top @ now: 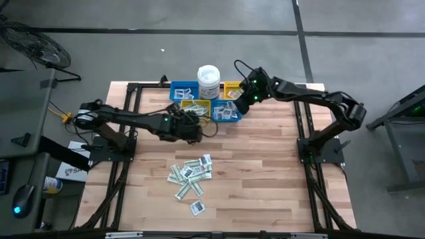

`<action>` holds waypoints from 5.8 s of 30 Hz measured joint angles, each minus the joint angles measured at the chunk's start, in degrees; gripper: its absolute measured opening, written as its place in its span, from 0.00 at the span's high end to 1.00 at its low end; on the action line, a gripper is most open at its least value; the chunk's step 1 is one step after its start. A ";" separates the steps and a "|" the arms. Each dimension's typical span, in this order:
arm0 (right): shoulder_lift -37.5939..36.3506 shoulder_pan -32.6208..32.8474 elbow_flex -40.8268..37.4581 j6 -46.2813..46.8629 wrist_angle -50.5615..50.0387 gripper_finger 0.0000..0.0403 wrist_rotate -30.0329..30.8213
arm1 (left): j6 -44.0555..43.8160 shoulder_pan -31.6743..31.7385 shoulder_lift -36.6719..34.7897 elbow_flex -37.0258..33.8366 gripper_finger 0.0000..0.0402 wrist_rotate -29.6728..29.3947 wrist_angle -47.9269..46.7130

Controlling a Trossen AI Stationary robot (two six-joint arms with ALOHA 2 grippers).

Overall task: Pick & Place First Aid Supplies
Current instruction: Put the black towelette pack into the right blue bin, then put the green bandage pad into the left yellow bin

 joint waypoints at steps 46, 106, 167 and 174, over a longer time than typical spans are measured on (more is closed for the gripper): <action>15.10 -2.54 0.00 13.20 8.37 0.74 -2.40 | -14.83 3.26 -43.41 -52.65 0.60 40.38 58.31; -10.26 12.18 0.02 14.35 -16.62 0.50 10.98 | -34.36 3.30 -15.63 -52.28 0.61 72.25 45.21; 10.16 43.45 0.02 15.52 28.06 0.71 22.41 | -32.88 -3.99 -15.04 -52.63 0.74 61.48 48.82; 15.66 44.90 0.02 14.99 37.79 0.96 24.10 | -31.98 -3.98 -15.04 -52.59 0.74 61.57 48.85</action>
